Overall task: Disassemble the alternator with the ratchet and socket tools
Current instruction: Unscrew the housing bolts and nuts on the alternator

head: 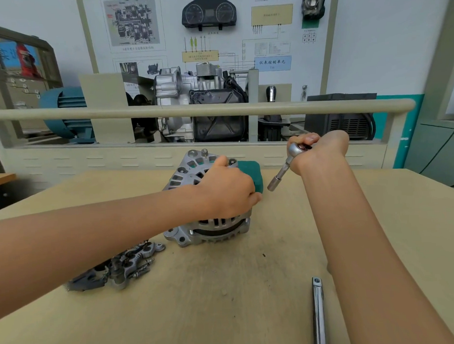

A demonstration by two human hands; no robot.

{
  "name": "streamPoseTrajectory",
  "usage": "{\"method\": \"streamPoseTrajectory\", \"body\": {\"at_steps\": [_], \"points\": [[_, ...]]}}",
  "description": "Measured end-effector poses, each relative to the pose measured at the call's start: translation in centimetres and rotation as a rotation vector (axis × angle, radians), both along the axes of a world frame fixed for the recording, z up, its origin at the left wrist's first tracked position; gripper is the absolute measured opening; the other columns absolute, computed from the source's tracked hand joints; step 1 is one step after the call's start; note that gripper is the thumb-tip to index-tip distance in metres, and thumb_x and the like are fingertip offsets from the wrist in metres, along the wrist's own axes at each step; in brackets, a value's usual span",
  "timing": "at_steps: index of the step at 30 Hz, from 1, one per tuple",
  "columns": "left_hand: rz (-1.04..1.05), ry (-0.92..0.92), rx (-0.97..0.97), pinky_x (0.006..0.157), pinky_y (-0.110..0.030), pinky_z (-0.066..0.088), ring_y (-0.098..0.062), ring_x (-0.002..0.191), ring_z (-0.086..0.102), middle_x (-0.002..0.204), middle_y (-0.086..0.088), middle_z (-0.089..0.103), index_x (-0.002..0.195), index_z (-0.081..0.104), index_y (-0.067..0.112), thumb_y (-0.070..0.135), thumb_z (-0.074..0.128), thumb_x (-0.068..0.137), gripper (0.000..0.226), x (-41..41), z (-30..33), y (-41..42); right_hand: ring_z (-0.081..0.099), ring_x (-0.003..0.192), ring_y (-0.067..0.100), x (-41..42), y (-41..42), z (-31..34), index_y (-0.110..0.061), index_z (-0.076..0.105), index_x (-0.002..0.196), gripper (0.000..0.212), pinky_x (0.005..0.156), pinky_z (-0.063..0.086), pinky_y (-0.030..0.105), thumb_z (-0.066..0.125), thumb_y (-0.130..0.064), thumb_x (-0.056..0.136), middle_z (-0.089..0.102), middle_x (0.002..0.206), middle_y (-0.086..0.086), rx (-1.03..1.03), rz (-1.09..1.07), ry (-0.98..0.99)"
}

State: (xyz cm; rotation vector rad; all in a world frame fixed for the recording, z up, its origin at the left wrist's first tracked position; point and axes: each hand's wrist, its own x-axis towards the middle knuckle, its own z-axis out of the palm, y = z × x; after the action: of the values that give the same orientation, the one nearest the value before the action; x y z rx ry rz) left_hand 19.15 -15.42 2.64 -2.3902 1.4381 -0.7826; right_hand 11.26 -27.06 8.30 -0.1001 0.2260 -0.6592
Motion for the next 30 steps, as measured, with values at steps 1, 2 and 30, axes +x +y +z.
{"method": "streamPoseTrajectory", "body": {"at_steps": [1,2,30], "points": [[0.030,0.019,-0.019,0.077,-0.033,0.015,-0.016,0.065,0.046,0.071,0.000,0.057,0.078,0.061,0.014,0.042,0.027,0.099,0.049,-0.1,-0.1,-0.2,0.021,0.040,0.009,-0.1,0.0,0.1,-0.014,0.033,0.067,0.026,0.031,0.023,0.015,0.028,-0.012,0.092,0.027,0.056,-0.002,0.009,0.002,0.004],[0.064,0.041,-0.035,0.081,-0.033,0.020,-0.015,0.063,0.044,0.067,0.001,0.053,0.075,0.059,0.015,0.041,0.027,0.099,0.048,-0.2,-0.2,-0.3,0.021,0.040,0.009,-0.2,0.1,0.1,-0.014,0.033,0.067,0.026,0.032,0.023,0.016,0.029,-0.012,0.092,0.028,0.056,-0.002,0.014,0.003,0.004],[-0.110,-0.099,0.198,0.068,-0.030,0.006,-0.014,0.073,0.047,0.089,0.002,0.062,0.084,0.052,0.019,0.042,0.021,0.100,0.041,-0.3,1.4,0.6,0.021,0.042,0.010,-0.7,0.0,0.0,-0.015,0.031,0.064,0.029,0.037,0.024,0.018,0.028,-0.009,0.092,0.028,0.051,-0.001,0.019,-0.005,0.019]]}}
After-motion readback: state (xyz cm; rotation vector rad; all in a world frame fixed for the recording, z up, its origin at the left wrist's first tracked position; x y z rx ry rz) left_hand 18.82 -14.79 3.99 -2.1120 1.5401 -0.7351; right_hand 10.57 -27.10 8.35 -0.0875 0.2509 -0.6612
